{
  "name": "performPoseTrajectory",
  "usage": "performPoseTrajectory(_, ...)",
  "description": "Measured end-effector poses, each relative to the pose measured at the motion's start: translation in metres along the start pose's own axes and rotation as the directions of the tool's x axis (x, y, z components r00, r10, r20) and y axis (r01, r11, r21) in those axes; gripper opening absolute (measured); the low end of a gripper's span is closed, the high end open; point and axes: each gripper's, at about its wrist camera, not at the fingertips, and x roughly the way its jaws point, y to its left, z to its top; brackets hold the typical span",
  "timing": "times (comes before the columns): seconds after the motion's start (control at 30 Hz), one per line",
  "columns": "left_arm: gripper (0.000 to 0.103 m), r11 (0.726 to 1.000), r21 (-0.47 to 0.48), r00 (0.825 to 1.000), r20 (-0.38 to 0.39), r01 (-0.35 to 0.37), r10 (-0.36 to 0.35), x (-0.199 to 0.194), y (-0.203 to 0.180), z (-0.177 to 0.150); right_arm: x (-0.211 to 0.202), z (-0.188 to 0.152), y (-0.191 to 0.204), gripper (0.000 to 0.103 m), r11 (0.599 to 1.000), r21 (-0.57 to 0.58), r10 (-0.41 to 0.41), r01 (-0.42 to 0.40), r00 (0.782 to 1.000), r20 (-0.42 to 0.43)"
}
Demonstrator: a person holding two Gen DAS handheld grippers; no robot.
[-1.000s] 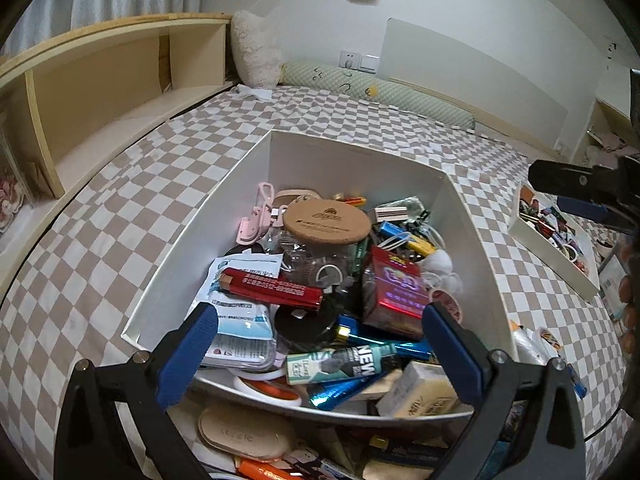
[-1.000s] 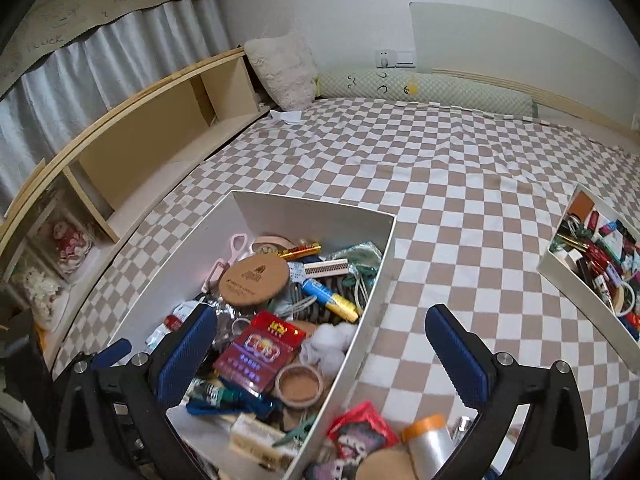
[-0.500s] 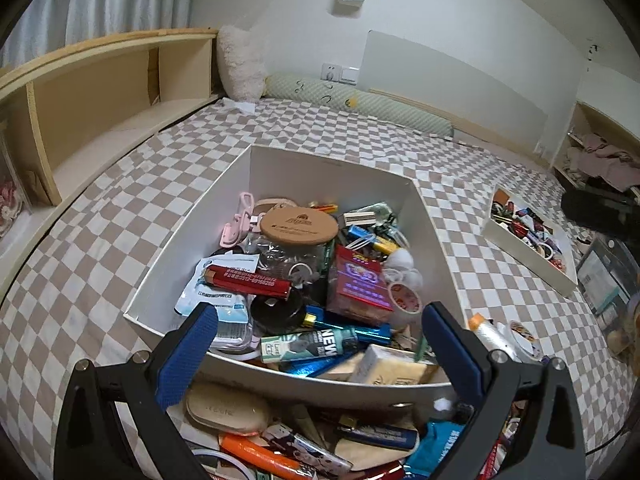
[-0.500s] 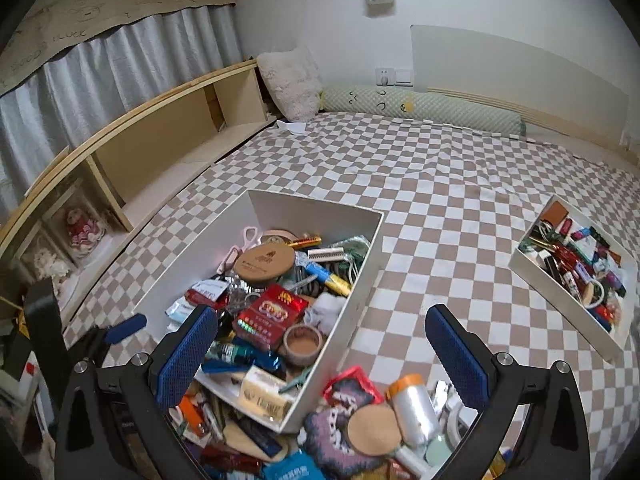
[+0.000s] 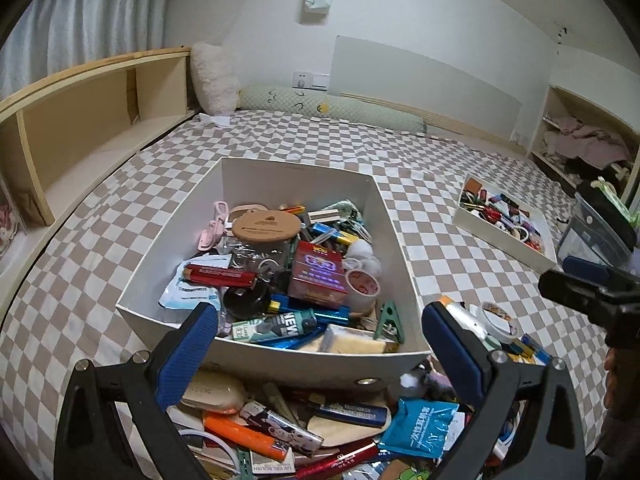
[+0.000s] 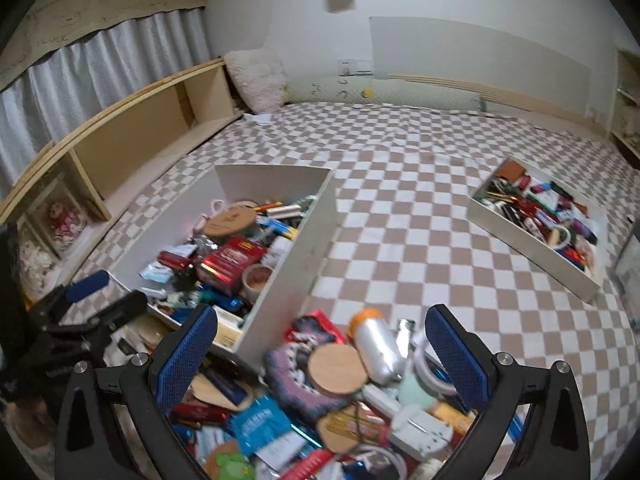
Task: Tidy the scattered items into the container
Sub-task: 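Withdraw both open tools from the box back toward the pile, then lower both tools toward the items at the edge of the pile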
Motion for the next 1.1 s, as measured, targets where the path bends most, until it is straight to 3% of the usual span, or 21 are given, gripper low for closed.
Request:
performPoseTrajectory(0.6,0.102,0.997,0.071,1.000,-0.019,0.012,-0.010,0.005,-0.022,-0.014,-0.007,-0.050,-0.044,0.103,0.992,0.102,-0.067,0.068,0.998,-0.021)
performPoseTrajectory(0.77,0.102,0.997,0.059,0.999,-0.020,0.049,-0.047,0.005,-0.023,-0.017,-0.010,-0.061,-0.058,0.103,0.988,0.142,-0.058,0.059,0.998,-0.014)
performPoseTrajectory(0.97,0.102,0.997,0.054,0.998,-0.028,0.056,-0.055,0.007,-0.019,-0.025,-0.015,-0.080,-0.072,0.103,0.973,0.227,-0.040,0.040,0.999,-0.004)
performPoseTrajectory(1.1,0.102,0.998,0.046,0.998,-0.043,0.050,-0.048,0.009,-0.015,-0.034,-0.017,-0.093,-0.080,0.103,0.952,0.295,-0.088,0.082,0.996,0.007)
